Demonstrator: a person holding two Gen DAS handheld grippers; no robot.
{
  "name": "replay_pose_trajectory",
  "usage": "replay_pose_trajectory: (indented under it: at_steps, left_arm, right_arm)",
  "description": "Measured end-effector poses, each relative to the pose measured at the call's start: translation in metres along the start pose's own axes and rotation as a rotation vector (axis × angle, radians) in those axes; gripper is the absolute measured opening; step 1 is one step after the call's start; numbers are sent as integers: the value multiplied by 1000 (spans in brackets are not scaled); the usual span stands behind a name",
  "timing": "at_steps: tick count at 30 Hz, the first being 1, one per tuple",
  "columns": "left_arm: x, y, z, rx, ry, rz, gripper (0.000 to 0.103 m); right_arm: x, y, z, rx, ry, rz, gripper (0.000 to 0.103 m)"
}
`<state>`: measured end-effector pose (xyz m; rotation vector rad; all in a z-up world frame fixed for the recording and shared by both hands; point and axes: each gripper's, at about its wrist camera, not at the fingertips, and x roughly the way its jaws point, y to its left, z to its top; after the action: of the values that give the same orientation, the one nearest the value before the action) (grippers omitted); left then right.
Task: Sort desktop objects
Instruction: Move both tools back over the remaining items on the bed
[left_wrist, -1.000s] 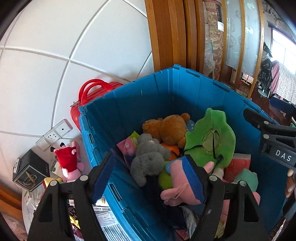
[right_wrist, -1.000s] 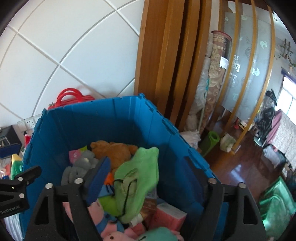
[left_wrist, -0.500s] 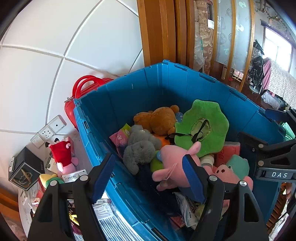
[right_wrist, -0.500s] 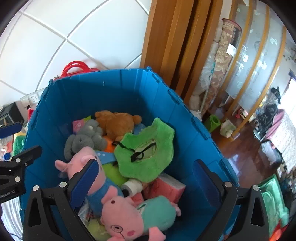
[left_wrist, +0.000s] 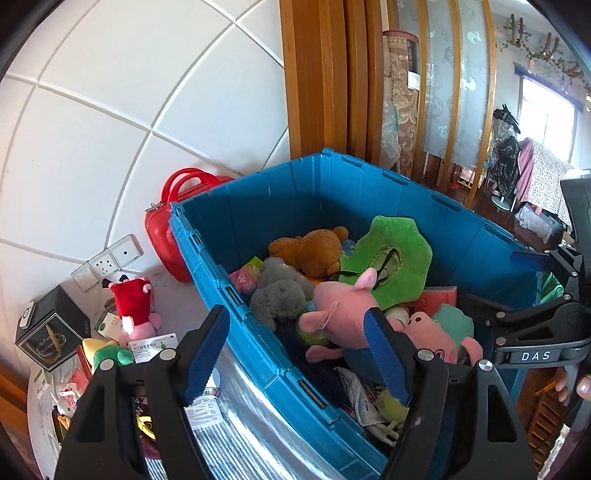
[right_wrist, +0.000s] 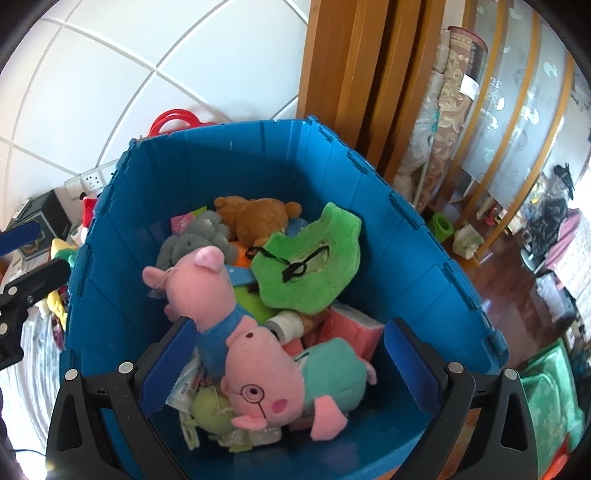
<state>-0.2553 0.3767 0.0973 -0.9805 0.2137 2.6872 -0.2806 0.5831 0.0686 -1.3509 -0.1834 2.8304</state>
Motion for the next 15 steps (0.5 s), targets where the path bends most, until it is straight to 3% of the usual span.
replay_pose_trajectory:
  at_steps: [9,15]
  left_arm:
    - [-45,7,-24,-47,-119,10,75]
    - [-61,19,-52,-113,-172,31,76]
  right_arm:
    - [-16,13,-28,9,-8,44,103]
    - [-29,24,-49,47,-63,73,103]
